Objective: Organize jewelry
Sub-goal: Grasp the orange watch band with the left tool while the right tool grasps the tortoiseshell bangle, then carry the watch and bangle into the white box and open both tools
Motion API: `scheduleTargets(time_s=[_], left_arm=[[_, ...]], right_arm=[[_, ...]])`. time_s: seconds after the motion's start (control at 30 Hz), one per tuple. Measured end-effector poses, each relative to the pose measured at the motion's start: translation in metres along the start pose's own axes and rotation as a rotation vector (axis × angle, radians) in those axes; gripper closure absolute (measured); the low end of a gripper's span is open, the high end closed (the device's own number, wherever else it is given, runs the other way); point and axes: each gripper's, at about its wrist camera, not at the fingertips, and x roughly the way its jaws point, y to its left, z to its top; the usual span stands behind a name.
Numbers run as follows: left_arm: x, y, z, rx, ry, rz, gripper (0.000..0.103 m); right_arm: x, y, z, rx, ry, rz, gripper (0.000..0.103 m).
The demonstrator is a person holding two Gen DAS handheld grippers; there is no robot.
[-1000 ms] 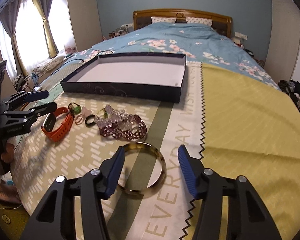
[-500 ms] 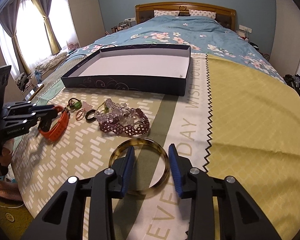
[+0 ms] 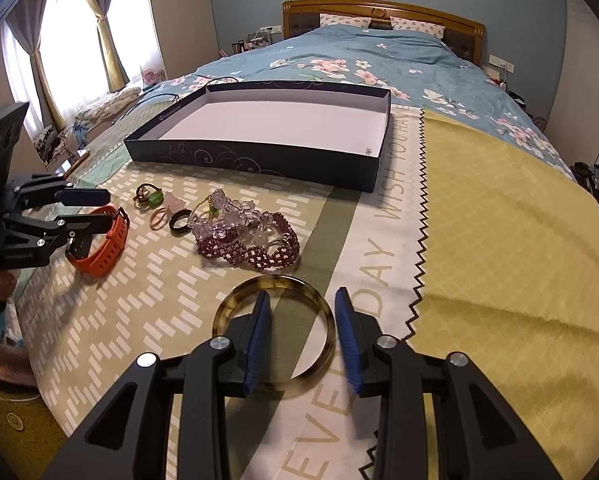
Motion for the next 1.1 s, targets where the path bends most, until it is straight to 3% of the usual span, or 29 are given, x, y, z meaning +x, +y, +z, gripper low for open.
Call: scheduleTargets(time_s=[0.17,0.37,0.6,0.83,0.9,1.1], left_arm=[[0.003,-0.005,-0.003,0.040,0.025,0.009,0.084],[-0.007,-0.001,-0.009,-0.009,0.019,0.009,0.096],[-0.032,0.019,-0.006,-0.133,-0.056,-0.046,0.097],[-0.054,0.048,0.029,-0.231,-0.172,-0.061,0.097],[-0.054,0.056,0.043,-0.244,-0.195,-0.033,0.097],[-0.036,0.084,0.084,-0.326,-0.207,0.017,0.096]], right_arm=[[-0.001,-0.004,0.000,-0.002,0.007,0.006,0.095],[-0.003,-0.007,0.003,0.006,0.007,0.046,0.097],[-0.020,-0.015,0.019,0.050,-0.059,0.105,0.097],[-0.022,-0.016,0.068,0.010,-0.153,0.087,0.097],[-0.019,-0.016,0.084,-0.003,-0.172,0.083,0.097],[0.004,-0.022,0.134,-0.023,-0.201,0.057,0.097]])
